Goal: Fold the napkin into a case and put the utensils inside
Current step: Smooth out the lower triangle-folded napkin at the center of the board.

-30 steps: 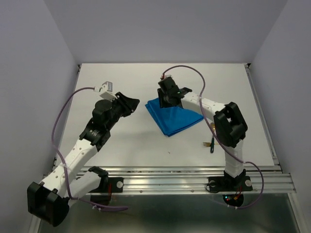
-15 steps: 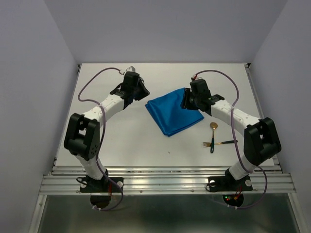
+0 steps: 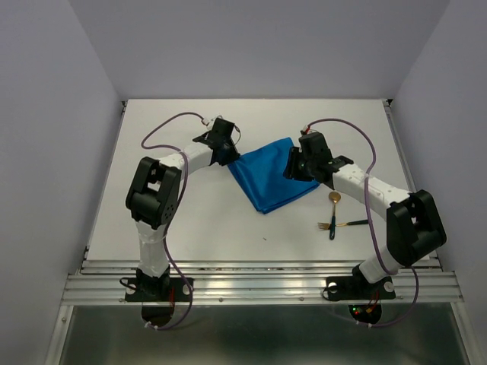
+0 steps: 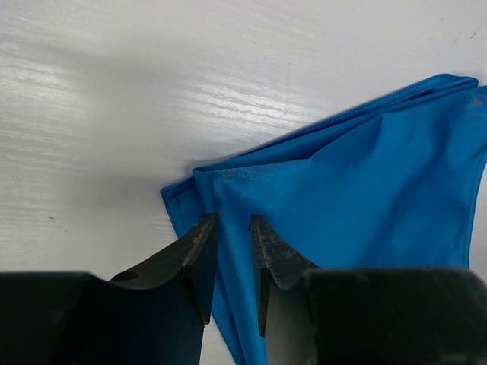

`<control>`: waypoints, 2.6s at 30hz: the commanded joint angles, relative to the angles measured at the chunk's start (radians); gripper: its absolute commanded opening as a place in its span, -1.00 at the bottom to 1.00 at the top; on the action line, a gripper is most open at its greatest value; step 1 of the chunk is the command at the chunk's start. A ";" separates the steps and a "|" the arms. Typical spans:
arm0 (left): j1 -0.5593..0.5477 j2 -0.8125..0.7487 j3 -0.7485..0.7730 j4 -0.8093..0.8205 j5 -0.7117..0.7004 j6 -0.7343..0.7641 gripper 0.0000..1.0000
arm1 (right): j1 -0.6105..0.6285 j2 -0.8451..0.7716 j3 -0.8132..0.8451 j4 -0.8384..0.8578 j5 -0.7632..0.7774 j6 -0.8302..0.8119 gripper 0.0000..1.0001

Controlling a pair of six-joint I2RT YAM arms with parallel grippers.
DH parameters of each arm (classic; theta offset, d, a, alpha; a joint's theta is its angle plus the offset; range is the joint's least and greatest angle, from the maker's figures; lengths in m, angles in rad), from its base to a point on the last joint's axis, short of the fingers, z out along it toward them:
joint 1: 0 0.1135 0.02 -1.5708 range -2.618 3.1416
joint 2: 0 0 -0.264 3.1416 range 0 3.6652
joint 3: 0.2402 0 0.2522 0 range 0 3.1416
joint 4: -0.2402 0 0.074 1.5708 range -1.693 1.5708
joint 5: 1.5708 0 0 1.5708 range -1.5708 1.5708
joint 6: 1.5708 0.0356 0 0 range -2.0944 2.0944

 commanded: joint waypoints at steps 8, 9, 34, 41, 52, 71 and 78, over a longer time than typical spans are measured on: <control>-0.024 0.067 0.077 -0.035 -0.071 0.036 -0.22 | 0.003 -0.024 0.010 0.044 -0.022 0.007 -0.09; -0.024 0.072 0.080 -0.037 -0.075 0.036 -0.23 | 0.003 -0.024 0.010 0.044 -0.024 0.007 -0.09; -0.032 0.025 0.034 0.050 -0.025 0.138 -1.00 | 0.167 0.002 -0.037 0.042 0.071 -0.022 -0.09; -0.032 -0.029 -0.017 0.092 0.017 0.154 -1.00 | 0.281 0.062 -0.019 0.052 0.174 -0.053 -0.04; -0.030 -0.040 -0.038 0.112 0.035 0.154 -1.00 | 0.413 0.178 0.044 0.030 0.266 -0.081 0.01; -0.032 -0.031 -0.037 0.119 0.037 0.154 -1.00 | 0.462 0.226 0.059 -0.028 0.400 -0.016 0.15; -0.030 -0.029 -0.037 0.122 0.067 0.154 -1.00 | 0.462 0.230 0.053 -0.030 0.423 0.008 -0.12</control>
